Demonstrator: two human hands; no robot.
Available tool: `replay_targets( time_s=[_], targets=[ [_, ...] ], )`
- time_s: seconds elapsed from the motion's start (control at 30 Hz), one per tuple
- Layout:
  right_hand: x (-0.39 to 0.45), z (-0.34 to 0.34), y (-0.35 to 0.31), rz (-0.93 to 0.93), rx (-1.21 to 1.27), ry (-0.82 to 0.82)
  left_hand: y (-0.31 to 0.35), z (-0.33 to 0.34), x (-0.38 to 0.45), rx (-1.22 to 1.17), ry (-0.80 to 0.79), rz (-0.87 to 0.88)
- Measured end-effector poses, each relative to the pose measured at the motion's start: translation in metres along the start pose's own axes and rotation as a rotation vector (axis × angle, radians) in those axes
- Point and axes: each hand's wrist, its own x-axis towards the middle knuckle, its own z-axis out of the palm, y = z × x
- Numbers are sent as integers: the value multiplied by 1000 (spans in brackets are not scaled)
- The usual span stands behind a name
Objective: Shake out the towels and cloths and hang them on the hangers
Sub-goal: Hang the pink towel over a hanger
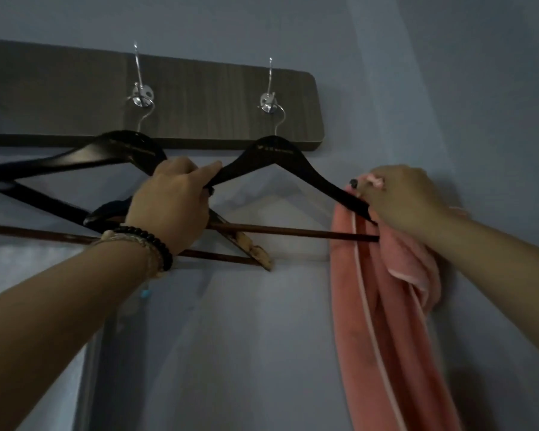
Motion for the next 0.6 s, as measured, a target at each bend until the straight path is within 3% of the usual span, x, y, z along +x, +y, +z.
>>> replay_targets(
  time_s=[0.2, 0.33, 0.5, 0.6],
  targets=[
    [-33, -55, 39, 2, -240, 115, 23, 4, -31, 3, 11, -69],
    [-61, -83, 67, 43, -230, 169, 72, 20, -75, -92, -1, -169],
    [-90, -105, 97, 161, -111, 186, 176, 37, -132, -358, 6, -268],
    [-105, -122, 105, 242, -51, 211, 244, 44, -156, -763, -109, -385]
  ],
)
